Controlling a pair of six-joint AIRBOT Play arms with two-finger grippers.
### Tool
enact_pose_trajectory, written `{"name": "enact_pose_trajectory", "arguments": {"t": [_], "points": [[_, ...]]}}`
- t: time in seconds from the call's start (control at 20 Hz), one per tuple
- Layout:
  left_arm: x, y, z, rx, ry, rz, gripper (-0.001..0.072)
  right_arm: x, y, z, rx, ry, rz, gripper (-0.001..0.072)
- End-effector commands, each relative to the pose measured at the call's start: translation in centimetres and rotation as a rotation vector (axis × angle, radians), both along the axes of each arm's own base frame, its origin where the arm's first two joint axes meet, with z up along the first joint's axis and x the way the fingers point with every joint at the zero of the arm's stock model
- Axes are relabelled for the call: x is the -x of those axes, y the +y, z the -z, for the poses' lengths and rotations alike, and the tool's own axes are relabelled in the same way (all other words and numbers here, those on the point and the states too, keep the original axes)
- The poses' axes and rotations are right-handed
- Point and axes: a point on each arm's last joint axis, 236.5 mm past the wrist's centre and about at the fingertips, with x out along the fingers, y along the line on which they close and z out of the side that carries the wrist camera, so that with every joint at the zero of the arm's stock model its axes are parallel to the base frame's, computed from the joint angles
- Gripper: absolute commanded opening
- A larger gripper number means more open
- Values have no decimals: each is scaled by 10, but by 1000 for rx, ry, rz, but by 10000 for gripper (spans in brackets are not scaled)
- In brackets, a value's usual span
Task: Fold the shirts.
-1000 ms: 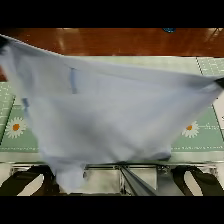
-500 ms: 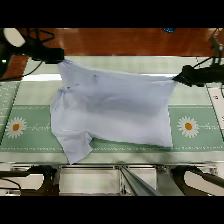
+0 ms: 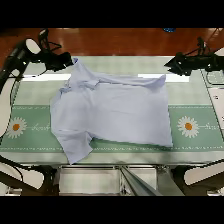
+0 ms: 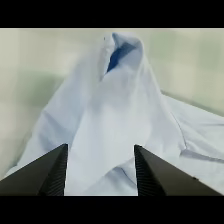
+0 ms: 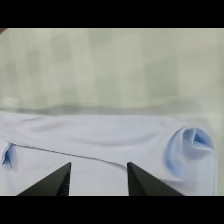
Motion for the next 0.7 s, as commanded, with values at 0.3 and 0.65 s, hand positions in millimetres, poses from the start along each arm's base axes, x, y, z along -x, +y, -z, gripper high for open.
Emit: {"name": "enact_pose_trajectory", "arguments": {"t": [0.3,0.65], "points": [[186,72,18,119,390,18,508,170,-66,26,194,237,26,406],[311,58,83,384,454,-228,508,276,12,87,-64,267,74,412]]}}
